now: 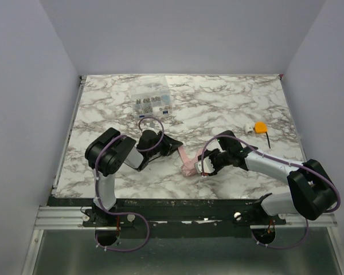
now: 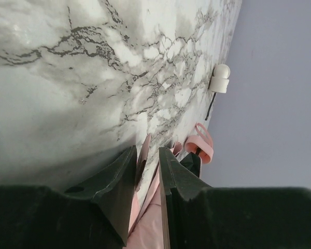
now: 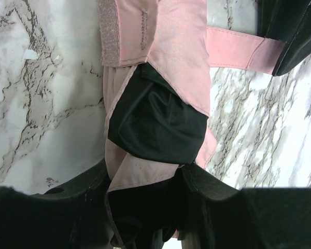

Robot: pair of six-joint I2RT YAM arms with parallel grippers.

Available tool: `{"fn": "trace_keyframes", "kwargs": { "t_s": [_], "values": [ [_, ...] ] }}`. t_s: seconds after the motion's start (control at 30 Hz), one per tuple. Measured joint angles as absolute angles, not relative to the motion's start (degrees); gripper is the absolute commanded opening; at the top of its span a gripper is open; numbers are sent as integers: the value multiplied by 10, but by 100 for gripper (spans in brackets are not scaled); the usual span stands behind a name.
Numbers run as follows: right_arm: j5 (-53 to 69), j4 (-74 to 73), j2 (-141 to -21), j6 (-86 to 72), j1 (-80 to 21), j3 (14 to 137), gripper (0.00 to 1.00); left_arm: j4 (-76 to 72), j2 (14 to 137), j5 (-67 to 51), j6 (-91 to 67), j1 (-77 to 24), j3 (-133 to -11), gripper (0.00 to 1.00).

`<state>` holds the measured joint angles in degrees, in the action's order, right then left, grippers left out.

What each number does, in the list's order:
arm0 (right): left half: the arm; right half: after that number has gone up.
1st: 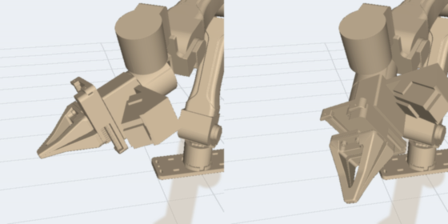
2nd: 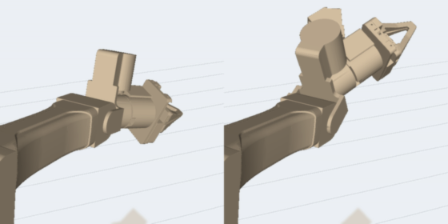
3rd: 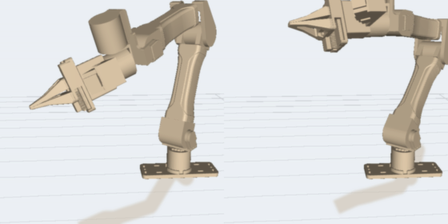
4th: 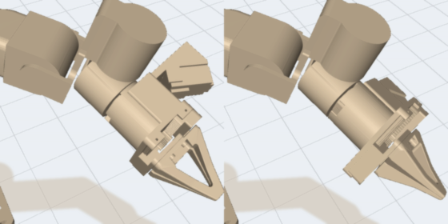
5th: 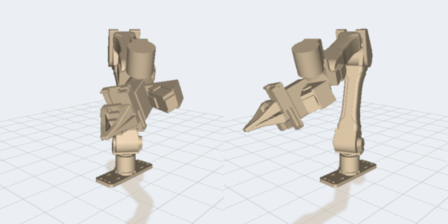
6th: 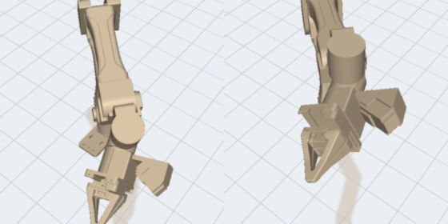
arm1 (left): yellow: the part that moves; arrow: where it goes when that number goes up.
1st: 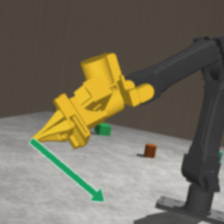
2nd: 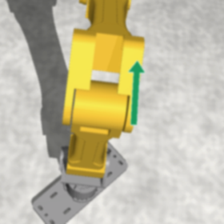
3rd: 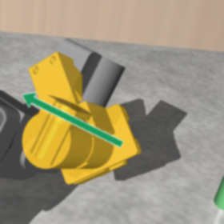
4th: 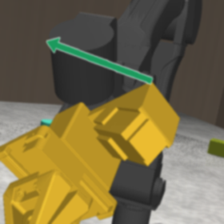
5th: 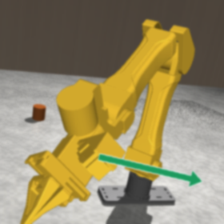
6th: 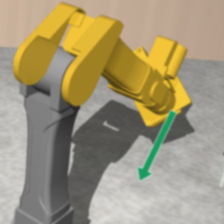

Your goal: Put away the umbrella

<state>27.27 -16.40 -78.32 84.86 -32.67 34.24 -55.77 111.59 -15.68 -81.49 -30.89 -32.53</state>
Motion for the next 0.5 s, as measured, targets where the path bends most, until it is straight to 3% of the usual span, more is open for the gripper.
{"fn": "trace_keyframes", "kwargs": {
  "t_s": [0.4,0.5],
  "values": [
    [273,-164,-783,849,-327,342,1,-547,1120,-159,-813,-301,-335,19],
    [272,-164,-783,849,-327,342,1,-541,1122,-159,-811,-300,-340,4]
  ]
}}
